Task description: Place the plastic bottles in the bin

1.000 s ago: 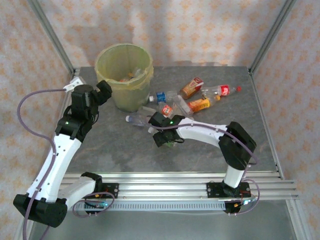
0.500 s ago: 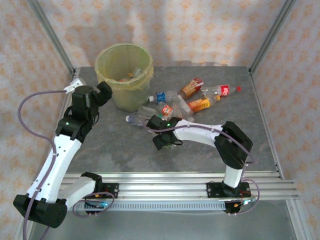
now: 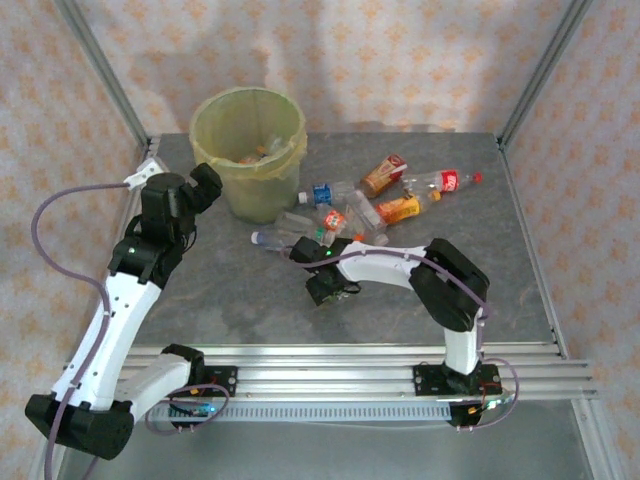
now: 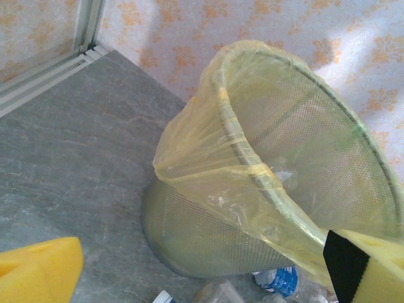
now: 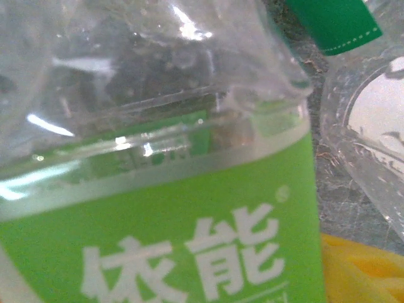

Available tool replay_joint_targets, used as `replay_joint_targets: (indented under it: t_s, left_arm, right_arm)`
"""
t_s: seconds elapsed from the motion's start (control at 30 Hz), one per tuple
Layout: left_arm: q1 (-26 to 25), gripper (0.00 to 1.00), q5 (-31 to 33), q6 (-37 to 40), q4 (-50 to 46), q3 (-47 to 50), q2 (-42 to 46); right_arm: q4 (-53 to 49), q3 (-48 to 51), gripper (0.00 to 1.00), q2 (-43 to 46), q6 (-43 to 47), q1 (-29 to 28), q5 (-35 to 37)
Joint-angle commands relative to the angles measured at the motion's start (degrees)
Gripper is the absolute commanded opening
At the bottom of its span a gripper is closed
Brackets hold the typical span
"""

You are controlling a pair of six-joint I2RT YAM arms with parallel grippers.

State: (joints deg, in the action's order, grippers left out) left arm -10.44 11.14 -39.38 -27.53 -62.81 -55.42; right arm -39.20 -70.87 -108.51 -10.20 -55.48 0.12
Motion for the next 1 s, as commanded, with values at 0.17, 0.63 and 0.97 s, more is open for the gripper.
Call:
replay_joint_targets:
  t_s: [0.17,0.63,0.97]
  left_arm:
    - [0.43,1.00,1.96,-1.65,-1.21,0.58,1.54]
    - [0.42,1.00,-1.30,-0.46,-1.05,-0.31,1.67]
    - [0.42,1.00,-12.82,3.62,0.12,-3.49,-2.14]
  right_arm:
    - [-2.74,-0.13,0.61,0.18,1.58,-2.28,3.36]
    - [-0.88,1.50,0.32,11.91,2.73,-3.18,3.70]
    - [5.37,5.03,0.31,23.40,3.19,-3.22,7.37]
